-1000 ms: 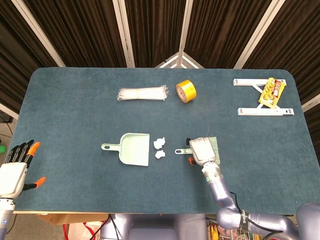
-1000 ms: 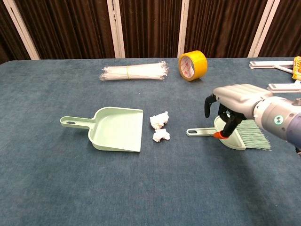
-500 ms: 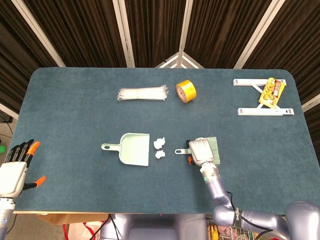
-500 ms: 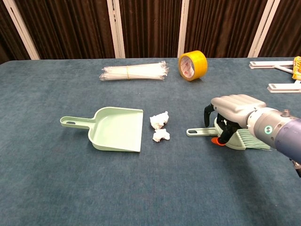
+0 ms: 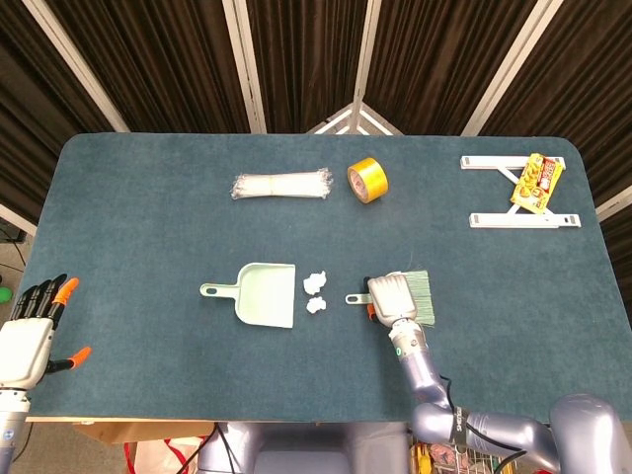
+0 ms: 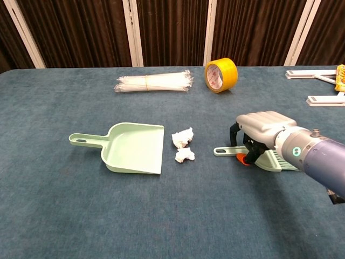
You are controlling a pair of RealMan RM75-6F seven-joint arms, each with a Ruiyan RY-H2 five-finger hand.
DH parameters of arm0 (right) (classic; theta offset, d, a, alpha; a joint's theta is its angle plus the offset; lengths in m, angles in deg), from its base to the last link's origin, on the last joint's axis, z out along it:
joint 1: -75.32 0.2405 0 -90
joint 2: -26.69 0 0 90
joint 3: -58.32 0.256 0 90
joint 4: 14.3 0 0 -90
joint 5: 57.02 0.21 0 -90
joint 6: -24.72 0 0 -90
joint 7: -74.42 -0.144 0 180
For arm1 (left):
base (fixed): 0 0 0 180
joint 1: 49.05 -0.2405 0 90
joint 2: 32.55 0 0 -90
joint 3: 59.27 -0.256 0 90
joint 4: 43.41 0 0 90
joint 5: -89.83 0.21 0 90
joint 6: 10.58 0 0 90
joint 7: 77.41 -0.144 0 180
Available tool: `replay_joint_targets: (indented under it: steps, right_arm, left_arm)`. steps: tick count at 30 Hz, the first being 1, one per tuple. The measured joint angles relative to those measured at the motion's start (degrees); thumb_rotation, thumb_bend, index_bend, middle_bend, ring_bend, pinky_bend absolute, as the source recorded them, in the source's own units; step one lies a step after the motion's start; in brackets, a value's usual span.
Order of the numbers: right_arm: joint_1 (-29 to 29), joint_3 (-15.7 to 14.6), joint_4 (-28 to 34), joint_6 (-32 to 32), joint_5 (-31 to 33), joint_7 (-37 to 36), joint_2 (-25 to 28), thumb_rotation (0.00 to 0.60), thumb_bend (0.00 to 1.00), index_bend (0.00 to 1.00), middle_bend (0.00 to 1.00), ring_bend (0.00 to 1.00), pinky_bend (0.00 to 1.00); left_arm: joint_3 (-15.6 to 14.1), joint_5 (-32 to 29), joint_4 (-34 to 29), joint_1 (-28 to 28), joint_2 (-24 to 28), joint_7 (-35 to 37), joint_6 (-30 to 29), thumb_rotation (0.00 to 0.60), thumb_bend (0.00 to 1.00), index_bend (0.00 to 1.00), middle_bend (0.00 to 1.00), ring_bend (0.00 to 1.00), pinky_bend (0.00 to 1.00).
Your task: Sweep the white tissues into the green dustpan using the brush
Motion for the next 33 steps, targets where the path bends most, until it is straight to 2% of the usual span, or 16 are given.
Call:
replay_joint_targets:
  steps: [6,15,21,27,30,33]
  right_arm:
    - [0.1,-0.3,0.7,0.5,-0.3,-0.2,-0.1,0.600,0.48,0.61,0.83,0.90,0.82]
    - [0.3,0.1,3.6,2.0,-1.9,-0.5,1.2,0.600,0.48,0.63,0.83,0.90,0.82]
    - [0.8,2.3,7.8,2.9,-1.6,-0.7,4.1,0.600,0.48,0.63,0.83,0.90,0.82]
    - [1.3,4.5,12.1,3.5,0.0,-0.6,7.9,0.600,0.48,0.63,0.83,0.90,0.82]
    - [1.5,5.1,13.7,3.6,0.7,-0.7,9.4,0.600,0.48,0.63,0.83,0.90,0.82]
    - [1.5,5.2,15.1,3.9,1.1,-1.0,10.7,0.600,0.48,0.64,0.83,0.90,0.82]
  left_arm:
    - [0.0,0.0,0.0,0.0,0.1,0.2,-0.1,0.600,0.00,0.00,0.00,0.00,0.00]
    - [-0.3,0.5,0.2,0.0,0.0,-0.8,-0.3,0.600,0.00,0.00,0.00,0.00,0.00]
    - [-0.7,0.5,-0.9,0.1,0.3,-2.4,0.2,0.600,0.00,0.00,0.00,0.00,0.00]
    - [-0.3,-0.9,-5.0,1.4,1.4,-5.4,2.5,0.600,0.00,0.00,0.00,0.00,0.01]
    - [0.5,-2.6,-8.3,2.9,2.5,-8.9,4.5,0.600,0.02,0.01,0.01,0.04,0.11]
    - [1.7,-5.0,-11.9,5.0,3.4,-13.9,6.7,0.600,0.08,0.05,0.08,0.11,0.19]
